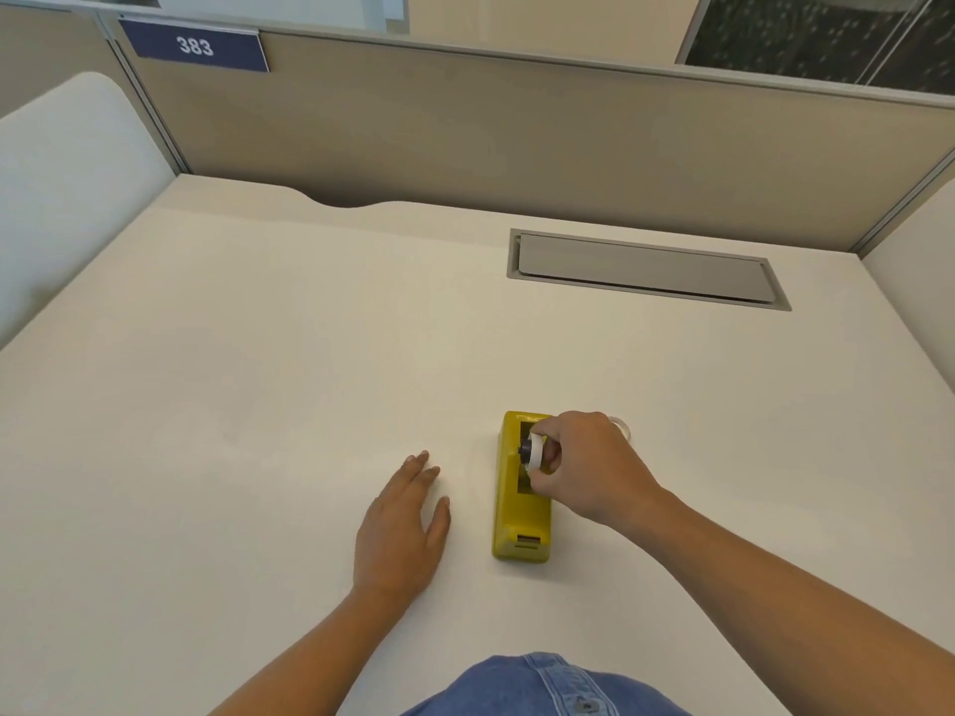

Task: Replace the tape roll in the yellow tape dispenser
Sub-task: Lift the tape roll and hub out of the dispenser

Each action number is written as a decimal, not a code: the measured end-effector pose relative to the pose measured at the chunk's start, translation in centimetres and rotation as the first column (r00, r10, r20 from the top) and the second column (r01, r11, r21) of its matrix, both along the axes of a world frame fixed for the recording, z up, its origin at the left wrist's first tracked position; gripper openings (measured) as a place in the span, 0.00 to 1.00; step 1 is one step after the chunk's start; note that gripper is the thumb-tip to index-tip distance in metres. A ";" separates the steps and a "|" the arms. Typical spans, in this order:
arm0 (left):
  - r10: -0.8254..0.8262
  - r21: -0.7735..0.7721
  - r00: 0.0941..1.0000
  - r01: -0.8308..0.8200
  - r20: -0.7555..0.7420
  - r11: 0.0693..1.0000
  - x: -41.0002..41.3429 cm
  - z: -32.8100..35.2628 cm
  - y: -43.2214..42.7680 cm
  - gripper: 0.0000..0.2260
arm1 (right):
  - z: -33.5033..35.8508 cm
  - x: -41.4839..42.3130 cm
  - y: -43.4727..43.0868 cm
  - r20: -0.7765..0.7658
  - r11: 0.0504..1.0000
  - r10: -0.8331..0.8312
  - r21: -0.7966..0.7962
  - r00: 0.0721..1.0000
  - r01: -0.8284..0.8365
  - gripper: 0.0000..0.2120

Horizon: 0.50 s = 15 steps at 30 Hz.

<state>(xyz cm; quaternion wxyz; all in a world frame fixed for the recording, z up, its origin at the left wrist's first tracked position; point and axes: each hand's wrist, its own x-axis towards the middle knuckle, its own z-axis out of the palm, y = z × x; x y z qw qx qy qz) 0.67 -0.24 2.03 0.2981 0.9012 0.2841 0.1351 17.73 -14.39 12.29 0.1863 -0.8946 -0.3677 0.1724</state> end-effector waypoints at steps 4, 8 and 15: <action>0.027 -0.248 0.977 0.026 0.210 0.968 2.9 4.1 -1.1 0.11 | 0.3 -0.3 -0.4 0.013 1.000 -0.007 0.029 1.000 0.007 0.07; 0.017 -0.436 0.987 0.056 0.163 0.898 4.6 7.0 -2.3 0.12 | 1.4 -0.9 -0.7 0.012 0.998 0.001 0.069 1.000 -0.002 0.07; 0.077 -0.645 0.975 0.077 0.208 0.761 2.7 10.9 -4.6 0.11 | 4.3 -3.2 -2.8 0.074 0.988 0.058 0.138 0.996 -0.068 0.06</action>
